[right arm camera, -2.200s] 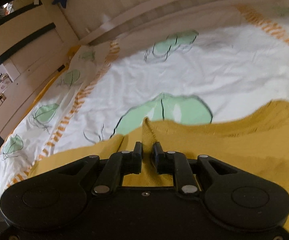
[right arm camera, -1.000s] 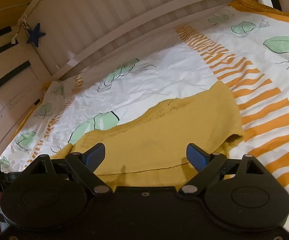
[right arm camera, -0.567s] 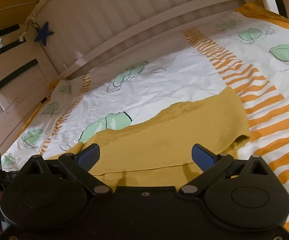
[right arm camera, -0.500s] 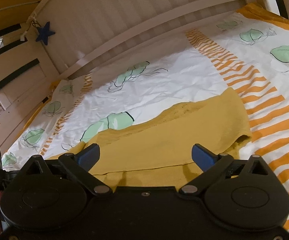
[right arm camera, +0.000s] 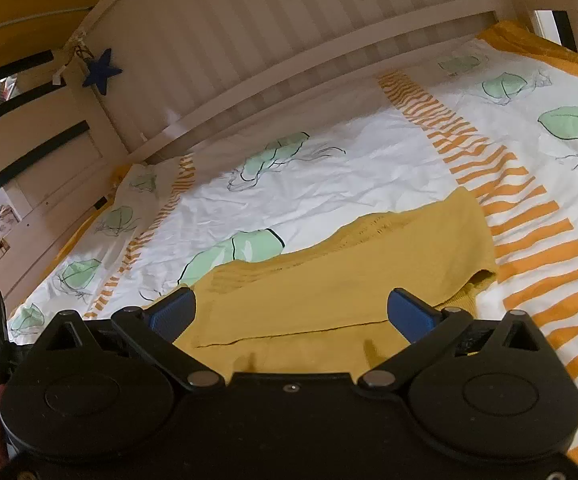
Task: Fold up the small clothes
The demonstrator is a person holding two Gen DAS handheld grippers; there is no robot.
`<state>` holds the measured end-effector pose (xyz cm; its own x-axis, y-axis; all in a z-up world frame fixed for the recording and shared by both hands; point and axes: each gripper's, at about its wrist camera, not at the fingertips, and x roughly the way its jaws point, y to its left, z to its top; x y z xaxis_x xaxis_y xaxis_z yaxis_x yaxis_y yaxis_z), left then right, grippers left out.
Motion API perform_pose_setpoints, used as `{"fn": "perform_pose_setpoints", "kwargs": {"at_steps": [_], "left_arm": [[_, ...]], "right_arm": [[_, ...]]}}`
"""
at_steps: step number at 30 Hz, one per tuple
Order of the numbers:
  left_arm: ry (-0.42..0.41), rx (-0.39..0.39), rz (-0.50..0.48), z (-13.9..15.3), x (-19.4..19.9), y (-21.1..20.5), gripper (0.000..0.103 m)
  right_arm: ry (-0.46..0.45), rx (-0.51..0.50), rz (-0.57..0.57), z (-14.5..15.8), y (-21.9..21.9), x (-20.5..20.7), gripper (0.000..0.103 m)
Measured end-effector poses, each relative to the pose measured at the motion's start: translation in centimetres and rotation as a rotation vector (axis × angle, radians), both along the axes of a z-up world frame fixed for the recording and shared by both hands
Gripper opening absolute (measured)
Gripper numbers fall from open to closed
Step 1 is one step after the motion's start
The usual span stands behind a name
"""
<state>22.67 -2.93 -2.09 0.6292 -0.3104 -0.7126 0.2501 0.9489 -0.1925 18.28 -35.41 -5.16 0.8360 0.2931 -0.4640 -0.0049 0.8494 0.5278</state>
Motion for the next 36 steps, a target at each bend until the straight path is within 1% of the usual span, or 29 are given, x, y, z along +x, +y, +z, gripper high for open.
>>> {"fn": "perform_pose_setpoints", "kwargs": {"at_steps": [6, 14, 18, 22, 30, 34, 35, 36], "left_arm": [[0.018, -0.032, 0.005, -0.5, 0.7, 0.8, 0.067], [0.046, -0.053, 0.039, -1.9, 2.9, 1.9, 0.067], [0.054, -0.043, 0.027, -2.8, 4.3, 1.3, 0.067], [0.064, -0.054, 0.008, -3.8, 5.8, 0.2, 0.067], [0.109, -0.058, 0.031, -6.5, 8.9, -1.6, 0.067], [0.096, -0.050, 0.019, -6.8, 9.4, -2.2, 0.067], [0.096, -0.046, 0.017, -6.8, 9.5, -2.4, 0.064], [0.098, -0.039, 0.018, -6.7, 9.6, -2.6, 0.058]], "right_arm": [[-0.001, -0.002, 0.008, -0.3, 0.1, 0.0, 0.103], [0.029, -0.002, 0.009, -2.7, -0.4, 1.0, 0.103], [0.033, -0.008, 0.004, -3.8, -0.8, 1.4, 0.103], [0.026, -0.029, -0.002, -4.6, -1.2, 1.6, 0.103], [0.008, -0.083, 0.008, -5.8, -1.2, 1.4, 0.103], [0.003, -0.088, 0.023, -6.4, -1.1, 1.2, 0.103], [0.004, -0.087, 0.025, -6.6, -1.1, 1.3, 0.103], [0.006, -0.086, 0.027, -6.7, -1.1, 1.2, 0.103]]}}
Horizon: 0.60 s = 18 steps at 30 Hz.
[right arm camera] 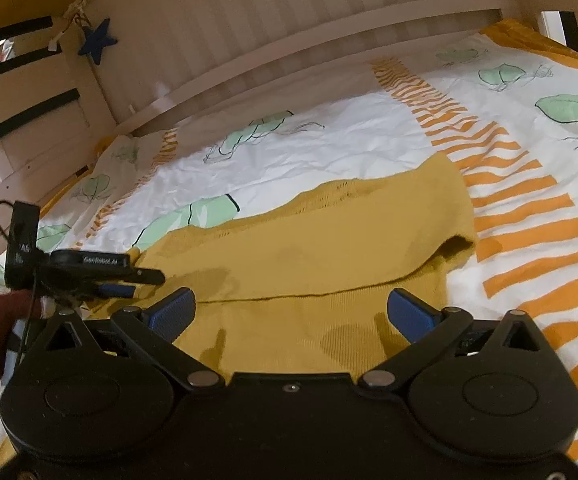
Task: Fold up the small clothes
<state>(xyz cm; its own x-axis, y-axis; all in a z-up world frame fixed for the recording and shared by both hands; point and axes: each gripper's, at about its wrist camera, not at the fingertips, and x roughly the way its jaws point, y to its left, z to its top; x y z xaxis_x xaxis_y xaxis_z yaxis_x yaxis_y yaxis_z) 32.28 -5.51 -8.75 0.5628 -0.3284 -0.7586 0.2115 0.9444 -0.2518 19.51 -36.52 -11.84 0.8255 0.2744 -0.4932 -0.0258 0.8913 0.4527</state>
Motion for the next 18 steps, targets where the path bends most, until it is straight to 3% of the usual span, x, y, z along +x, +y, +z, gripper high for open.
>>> {"fn": "perform_pose_setpoints", "kwargs": {"at_steps": [2, 3, 11, 18], "left_arm": [[-0.013, 0.021, 0.013, 0.4, 0.0, -0.3, 0.007], [-0.020, 0.030, 0.018, 0.6, 0.0, -0.4, 0.003], [-0.188, 0.030, 0.043, 5.6, -0.8, 2.2, 0.003], [-0.173, 0.087, 0.073, 5.5, 0.3, 4.7, 0.003]], "right_arm": [[0.003, 0.002, 0.002, -0.2, 0.0, 0.0, 0.103], [0.004, 0.002, 0.004, -0.2, 0.1, -0.1, 0.103], [0.002, -0.011, 0.010, 0.1, 0.0, -0.1, 0.103], [0.007, -0.034, 0.006, 0.3, -0.1, 1.3, 0.103]]}}
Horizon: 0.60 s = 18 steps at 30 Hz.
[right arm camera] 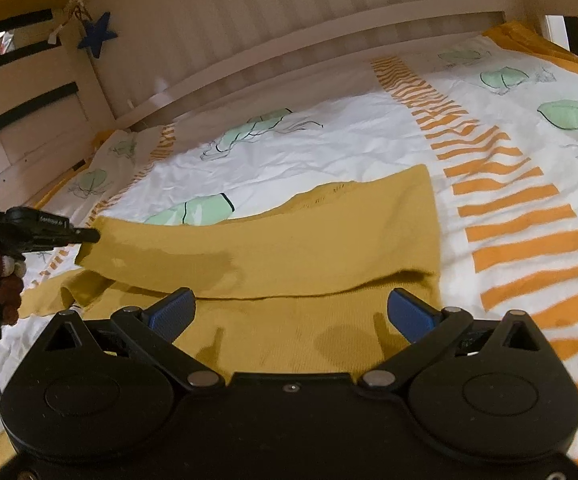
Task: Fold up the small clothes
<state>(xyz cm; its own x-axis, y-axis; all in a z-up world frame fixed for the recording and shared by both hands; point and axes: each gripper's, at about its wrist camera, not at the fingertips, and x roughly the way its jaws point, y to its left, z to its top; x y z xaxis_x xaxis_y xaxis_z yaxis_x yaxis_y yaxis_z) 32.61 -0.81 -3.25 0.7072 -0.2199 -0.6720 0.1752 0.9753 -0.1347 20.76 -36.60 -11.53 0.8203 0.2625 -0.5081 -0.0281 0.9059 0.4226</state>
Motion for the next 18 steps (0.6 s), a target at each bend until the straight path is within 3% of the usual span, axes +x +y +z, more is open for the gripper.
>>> {"fn": "perform_pose_setpoints", "kwargs": {"at_steps": [6, 9, 11, 13, 18], "left_arm": [[0.085, 0.016, 0.015, -3.0, 0.2, 0.3, 0.004], [0.120, 0.037, 0.015, -4.6, 0.3, 0.6, 0.007], [0.142, 0.026, 0.009, -5.3, 0.2, 1.1, 0.022], [0.127, -0.011, 0.005, -5.4, -0.3, 1.9, 0.031], [0.077, -0.079, 0.017, -3.2, -2.1, 5.0, 0.045]], "right_arm": [[-0.021, -0.047, -0.011, 0.1, 0.0, 2.6, 0.103], [0.016, -0.057, -0.027, -0.8, -0.4, 3.8, 0.103], [0.065, -0.036, -0.045, -1.8, -1.0, 4.6, 0.103], [0.112, -0.018, -0.061, -2.7, -1.6, 4.9, 0.103], [0.090, -0.043, -0.053, -1.6, -0.9, 3.8, 0.103]]}}
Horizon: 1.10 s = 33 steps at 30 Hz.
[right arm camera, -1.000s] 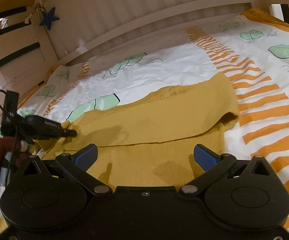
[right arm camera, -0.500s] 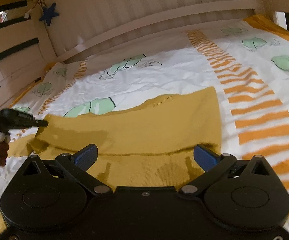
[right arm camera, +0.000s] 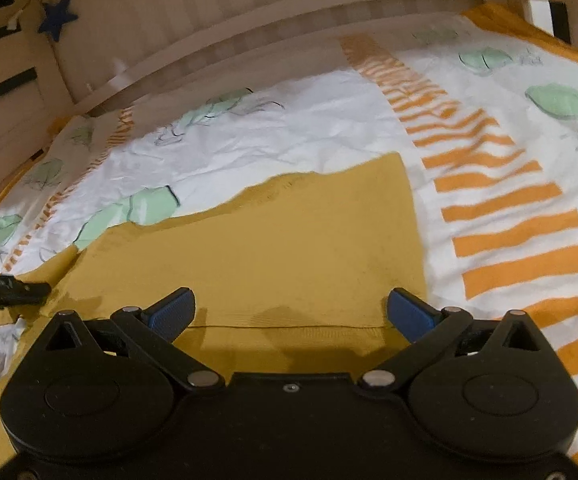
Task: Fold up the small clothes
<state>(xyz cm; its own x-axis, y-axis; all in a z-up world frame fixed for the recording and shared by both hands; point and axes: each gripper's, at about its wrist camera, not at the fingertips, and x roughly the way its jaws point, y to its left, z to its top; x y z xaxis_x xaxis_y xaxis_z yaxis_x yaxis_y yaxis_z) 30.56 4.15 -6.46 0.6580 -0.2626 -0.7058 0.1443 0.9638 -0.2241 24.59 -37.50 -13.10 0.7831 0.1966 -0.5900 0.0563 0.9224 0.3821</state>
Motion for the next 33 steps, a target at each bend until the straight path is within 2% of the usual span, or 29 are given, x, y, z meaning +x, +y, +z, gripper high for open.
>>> {"fn": "perform_pose_setpoints", "kwargs": {"at_steps": [2, 7, 10, 15, 18, 21, 25, 33], "left_arm": [[-0.033, -0.002, 0.016, 1.2, -0.9, 2.1, 0.061], [-0.061, 0.000, 0.088, 3.2, -2.6, 8.0, 0.063], [-0.060, 0.010, 0.156, 3.6, -3.4, 11.9, 0.070], [-0.044, -0.012, 0.307, 3.1, -4.4, 18.2, 0.072], [-0.038, -0.028, 0.375, 2.2, -5.0, 21.2, 0.082], [-0.016, -0.039, 0.417, 1.2, -4.7, 23.0, 0.084], [0.015, -0.112, 0.469, -0.6, -3.8, 25.0, 0.084], [-0.036, -0.121, 0.516, -1.3, -2.0, 26.4, 0.088]], "right_arm": [[-0.015, -0.004, 0.013, 0.8, 0.5, -0.4, 0.103], [-0.045, -0.011, 0.064, 2.8, 2.8, -0.6, 0.103], [-0.060, -0.009, 0.102, 3.6, 4.4, -0.6, 0.103], [-0.070, -0.003, 0.164, 4.4, 7.3, -0.3, 0.103], [-0.066, 0.006, 0.205, 4.4, 9.0, -0.2, 0.103], [-0.055, 0.007, 0.242, 4.2, 10.7, -0.2, 0.103], [-0.038, -0.002, 0.288, 4.1, 12.5, 0.1, 0.103], [-0.022, -0.011, 0.317, 3.7, 14.1, 0.8, 0.103]]}}
